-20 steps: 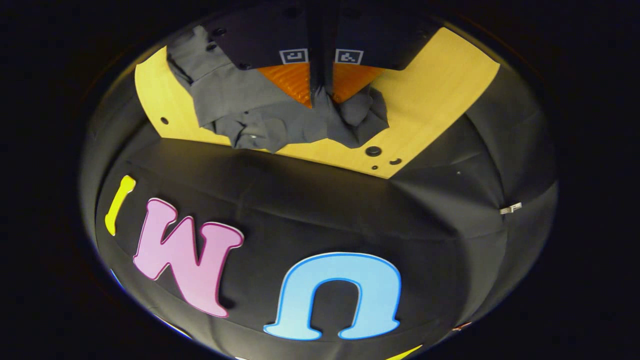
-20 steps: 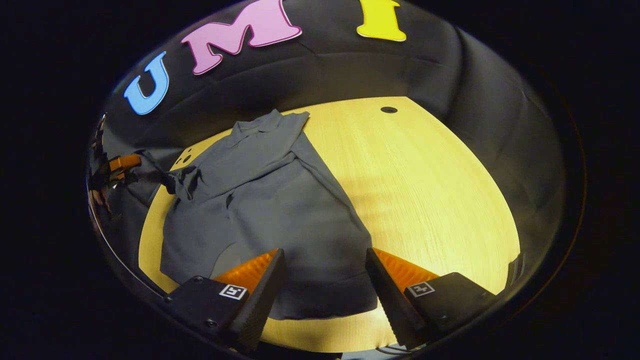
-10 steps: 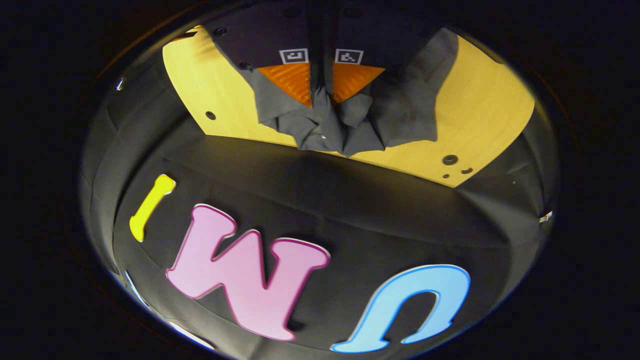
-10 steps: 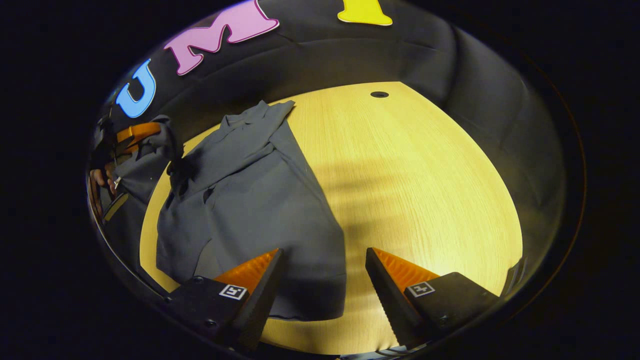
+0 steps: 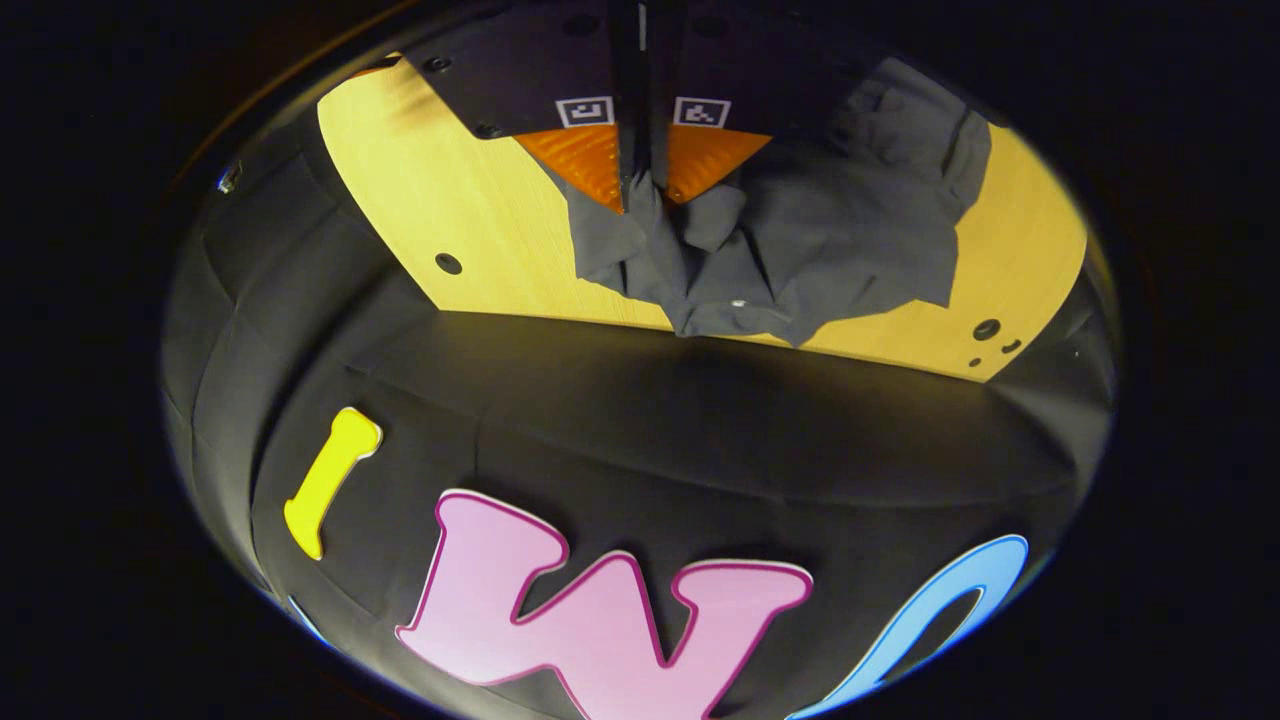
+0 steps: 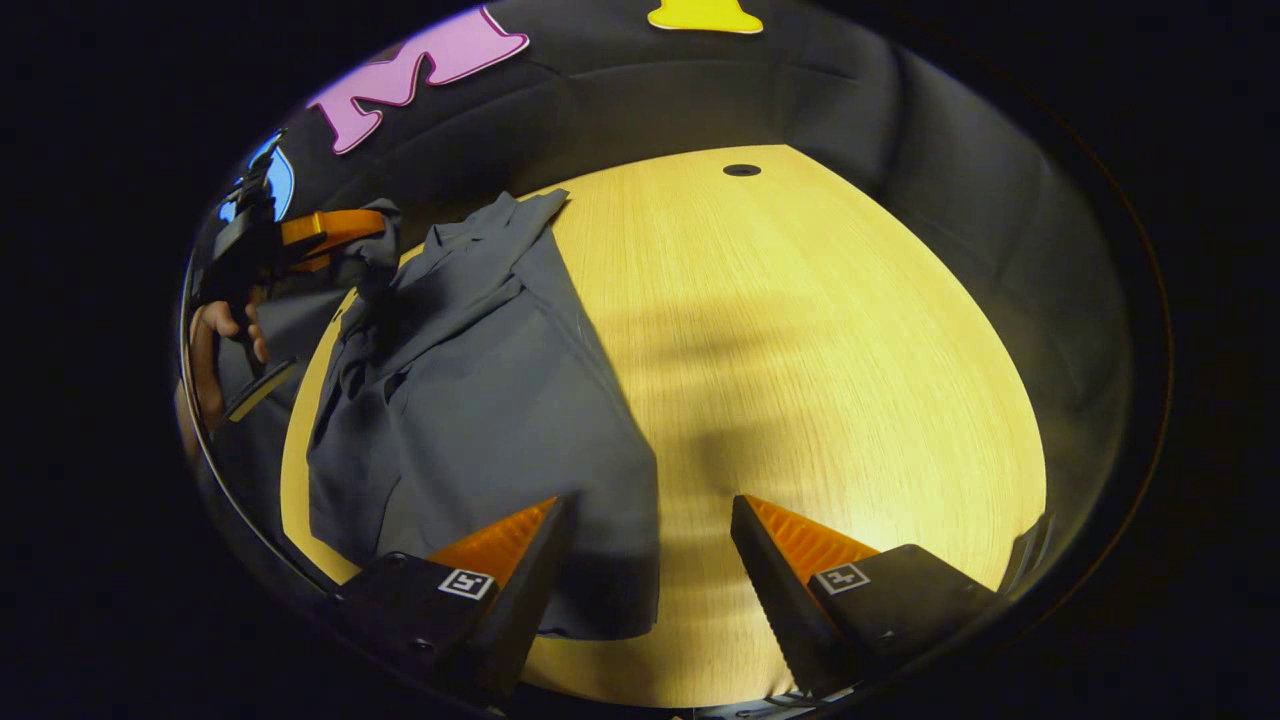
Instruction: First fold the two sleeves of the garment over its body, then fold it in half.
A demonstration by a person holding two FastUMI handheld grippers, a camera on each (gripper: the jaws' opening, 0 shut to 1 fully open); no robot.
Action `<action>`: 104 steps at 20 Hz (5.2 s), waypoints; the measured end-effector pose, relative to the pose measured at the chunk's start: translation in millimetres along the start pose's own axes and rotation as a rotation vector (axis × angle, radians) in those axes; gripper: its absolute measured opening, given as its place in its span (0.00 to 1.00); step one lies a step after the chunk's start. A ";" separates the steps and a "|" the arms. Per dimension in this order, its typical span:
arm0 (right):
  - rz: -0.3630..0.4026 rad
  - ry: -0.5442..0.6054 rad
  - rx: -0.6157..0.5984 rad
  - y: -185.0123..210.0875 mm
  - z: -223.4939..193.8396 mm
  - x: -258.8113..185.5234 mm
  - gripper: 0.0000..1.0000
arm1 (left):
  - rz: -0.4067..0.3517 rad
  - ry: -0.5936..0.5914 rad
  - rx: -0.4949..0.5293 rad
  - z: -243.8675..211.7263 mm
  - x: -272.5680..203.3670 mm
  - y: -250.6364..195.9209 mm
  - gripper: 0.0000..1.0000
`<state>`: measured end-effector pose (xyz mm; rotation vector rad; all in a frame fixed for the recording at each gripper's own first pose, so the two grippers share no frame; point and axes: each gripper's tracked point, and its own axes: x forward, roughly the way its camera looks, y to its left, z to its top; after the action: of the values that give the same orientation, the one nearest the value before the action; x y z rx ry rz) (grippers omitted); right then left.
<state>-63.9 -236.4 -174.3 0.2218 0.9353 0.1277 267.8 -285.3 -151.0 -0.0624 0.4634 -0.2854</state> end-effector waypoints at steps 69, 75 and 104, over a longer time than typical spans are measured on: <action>0.093 0.179 -0.269 156.9 -66.2 24.0 0.07 | 0.184 0.345 0.074 -250.4 -236.7 219.3 0.06; 0.107 0.143 -0.204 161.0 -54.0 11.0 0.07 | 0.136 0.275 0.044 -215.4 -242.9 207.3 0.06; 0.154 -0.197 -0.226 201.5 169.6 29.1 0.07 | 0.109 -0.078 -0.056 28.3 -149.7 204.1 0.05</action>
<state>87.7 -57.7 -50.8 0.0939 0.7009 0.3456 205.0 -47.2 -86.3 -0.1019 0.3957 -0.1624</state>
